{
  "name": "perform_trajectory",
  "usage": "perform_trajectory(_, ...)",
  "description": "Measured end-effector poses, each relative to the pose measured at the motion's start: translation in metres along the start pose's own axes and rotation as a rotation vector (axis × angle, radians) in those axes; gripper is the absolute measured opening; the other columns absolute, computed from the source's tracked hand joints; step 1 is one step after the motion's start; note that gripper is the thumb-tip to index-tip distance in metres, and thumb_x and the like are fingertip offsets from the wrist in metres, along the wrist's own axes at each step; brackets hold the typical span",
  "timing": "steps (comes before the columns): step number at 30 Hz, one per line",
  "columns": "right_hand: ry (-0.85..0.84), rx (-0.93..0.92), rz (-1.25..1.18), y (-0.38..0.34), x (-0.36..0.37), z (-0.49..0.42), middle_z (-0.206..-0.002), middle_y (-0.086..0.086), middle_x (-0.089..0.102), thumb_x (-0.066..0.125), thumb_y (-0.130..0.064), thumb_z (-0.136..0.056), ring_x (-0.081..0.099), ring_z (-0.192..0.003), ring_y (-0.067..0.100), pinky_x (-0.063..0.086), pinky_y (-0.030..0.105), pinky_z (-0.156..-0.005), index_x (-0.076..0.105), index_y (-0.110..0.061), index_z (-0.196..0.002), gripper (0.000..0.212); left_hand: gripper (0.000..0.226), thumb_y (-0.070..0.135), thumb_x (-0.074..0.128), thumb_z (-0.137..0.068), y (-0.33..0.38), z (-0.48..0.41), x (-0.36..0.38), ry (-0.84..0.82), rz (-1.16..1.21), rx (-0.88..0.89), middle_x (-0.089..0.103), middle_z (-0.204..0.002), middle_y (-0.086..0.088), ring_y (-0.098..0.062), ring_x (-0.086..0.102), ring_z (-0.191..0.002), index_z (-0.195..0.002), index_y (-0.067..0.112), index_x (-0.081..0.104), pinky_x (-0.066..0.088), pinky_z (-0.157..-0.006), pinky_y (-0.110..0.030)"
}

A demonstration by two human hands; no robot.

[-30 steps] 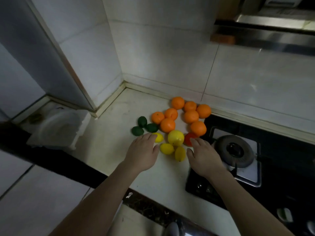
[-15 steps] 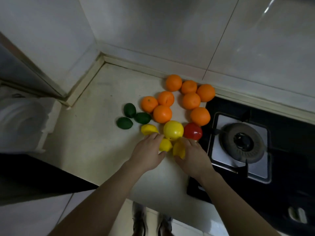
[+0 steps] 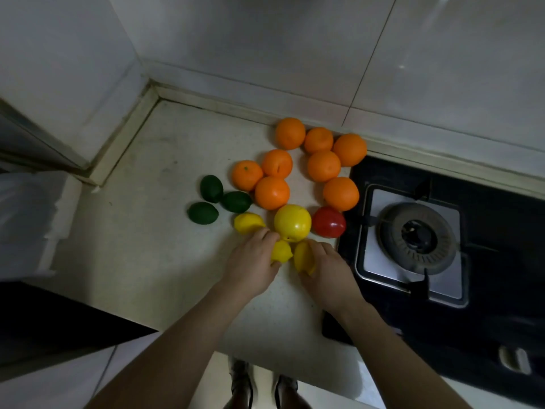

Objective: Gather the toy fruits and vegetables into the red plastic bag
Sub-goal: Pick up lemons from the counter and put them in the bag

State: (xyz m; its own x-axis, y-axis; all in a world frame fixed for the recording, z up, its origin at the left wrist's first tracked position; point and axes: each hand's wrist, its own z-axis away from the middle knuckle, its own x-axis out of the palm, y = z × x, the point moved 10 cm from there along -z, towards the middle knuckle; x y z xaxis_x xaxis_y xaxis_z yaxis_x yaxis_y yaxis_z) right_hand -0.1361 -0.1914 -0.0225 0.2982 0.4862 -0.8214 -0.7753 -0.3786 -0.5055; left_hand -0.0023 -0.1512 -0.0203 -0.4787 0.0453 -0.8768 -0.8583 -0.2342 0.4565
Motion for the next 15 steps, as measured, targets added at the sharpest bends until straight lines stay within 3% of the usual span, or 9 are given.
perform_trajectory(7,0.055,0.003,0.007,-0.007,-0.021,0.014,-0.123,0.007,0.052,0.066,-0.025,-0.081,0.054,-0.103,0.027,0.049,0.037,-0.081,0.045,-0.013,-0.131,0.056,0.043,0.037,0.074,-0.079,0.002,0.012,-0.024,0.066,0.002,0.022,0.054,-0.116,0.002,-0.021,0.056,-0.104,-0.115,0.024,0.054,0.050,-0.072,-0.038)
perform_trajectory(15,0.242,0.042,0.028,-0.037,-0.078,0.057,-0.127,0.003,0.049,0.069,-0.031,-0.080,0.051,-0.107,0.023,0.037,0.024,-0.078,0.040,-0.018,-0.137,0.066,0.042,0.037,0.075,-0.077,0.021,0.032,-0.080,0.153,0.011,0.128,0.055,-0.111,0.002,-0.022,0.055,-0.099,-0.112,0.023,0.056,0.049,-0.071,-0.038)
